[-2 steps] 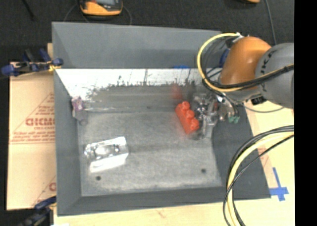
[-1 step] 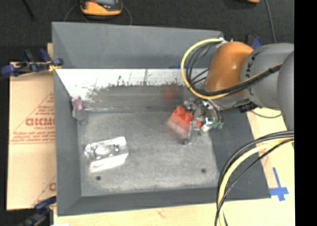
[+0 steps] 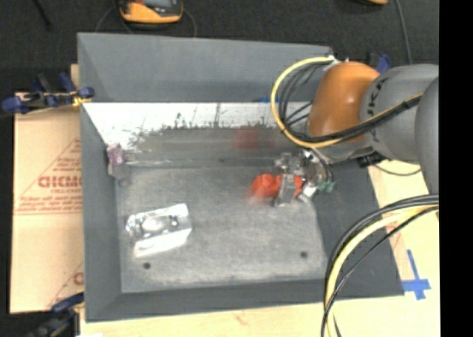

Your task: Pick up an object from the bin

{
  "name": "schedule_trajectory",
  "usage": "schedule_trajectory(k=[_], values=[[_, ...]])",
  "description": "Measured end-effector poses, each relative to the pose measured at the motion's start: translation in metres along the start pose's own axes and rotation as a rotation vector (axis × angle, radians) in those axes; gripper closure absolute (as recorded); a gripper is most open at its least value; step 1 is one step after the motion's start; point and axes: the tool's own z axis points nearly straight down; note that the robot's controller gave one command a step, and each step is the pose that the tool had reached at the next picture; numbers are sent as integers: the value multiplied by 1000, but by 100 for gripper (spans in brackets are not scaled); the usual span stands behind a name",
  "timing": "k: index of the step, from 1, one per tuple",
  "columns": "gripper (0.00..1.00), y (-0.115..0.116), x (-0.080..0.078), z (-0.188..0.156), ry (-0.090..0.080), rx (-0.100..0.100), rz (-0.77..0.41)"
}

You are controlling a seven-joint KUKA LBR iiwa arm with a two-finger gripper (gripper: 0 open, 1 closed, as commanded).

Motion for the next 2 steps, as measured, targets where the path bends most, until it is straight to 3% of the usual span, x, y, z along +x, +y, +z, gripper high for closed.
schedule_trajectory(k=[1, 2], values=[[100, 2, -21, -116, -8, 1, -8], [100, -8, -29, -197, -5, 1, -216]])
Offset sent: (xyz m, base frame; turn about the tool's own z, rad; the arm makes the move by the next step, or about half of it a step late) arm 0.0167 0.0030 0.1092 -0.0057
